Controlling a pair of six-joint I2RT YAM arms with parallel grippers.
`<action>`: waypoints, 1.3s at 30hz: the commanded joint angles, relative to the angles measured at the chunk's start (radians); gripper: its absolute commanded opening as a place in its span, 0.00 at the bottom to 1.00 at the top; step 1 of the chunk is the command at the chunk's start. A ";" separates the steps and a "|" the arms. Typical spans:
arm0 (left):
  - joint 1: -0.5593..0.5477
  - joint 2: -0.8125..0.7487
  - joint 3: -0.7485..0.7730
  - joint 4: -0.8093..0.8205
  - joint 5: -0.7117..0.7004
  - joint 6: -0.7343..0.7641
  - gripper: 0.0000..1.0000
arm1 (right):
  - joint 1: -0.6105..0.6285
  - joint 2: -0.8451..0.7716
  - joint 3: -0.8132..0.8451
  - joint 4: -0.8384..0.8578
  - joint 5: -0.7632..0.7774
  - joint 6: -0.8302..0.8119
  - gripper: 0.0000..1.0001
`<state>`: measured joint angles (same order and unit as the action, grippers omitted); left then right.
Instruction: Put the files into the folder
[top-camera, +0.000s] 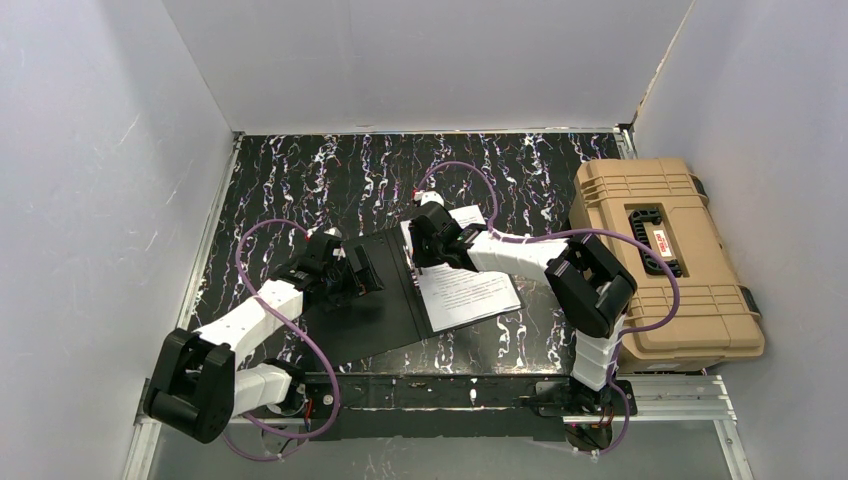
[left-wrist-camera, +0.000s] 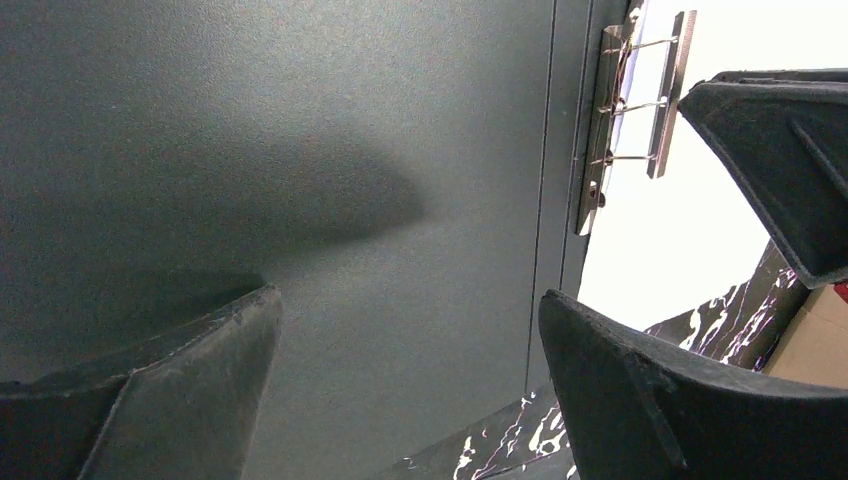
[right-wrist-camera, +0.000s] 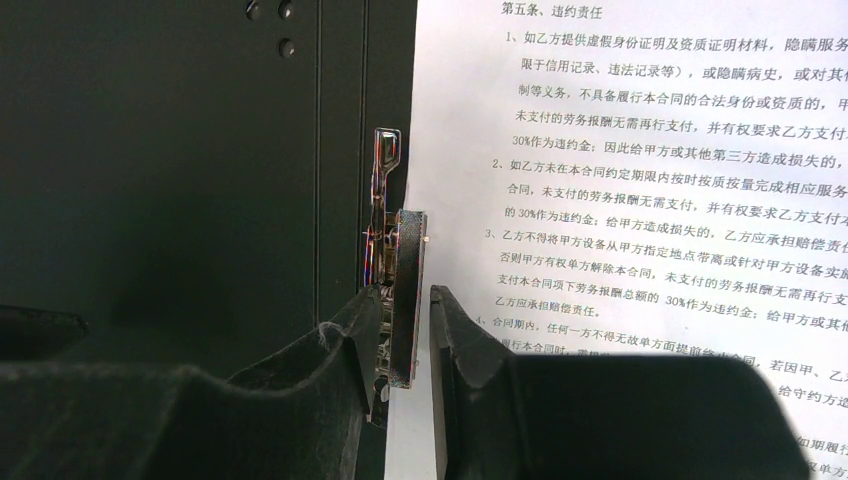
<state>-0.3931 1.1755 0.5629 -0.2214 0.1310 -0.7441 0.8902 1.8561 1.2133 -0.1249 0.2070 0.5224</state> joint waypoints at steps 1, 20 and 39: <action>-0.004 0.006 -0.011 -0.003 -0.006 0.001 0.98 | -0.004 -0.009 0.005 0.014 0.008 -0.004 0.32; -0.004 0.012 -0.008 -0.005 -0.008 0.003 0.98 | -0.004 0.031 0.009 0.019 -0.021 -0.002 0.28; -0.003 0.025 -0.028 0.011 -0.038 -0.025 0.98 | -0.004 -0.006 -0.042 0.027 -0.040 0.005 0.09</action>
<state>-0.3931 1.1908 0.5556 -0.2119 0.1192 -0.7551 0.8856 1.8725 1.2018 -0.1051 0.1761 0.5259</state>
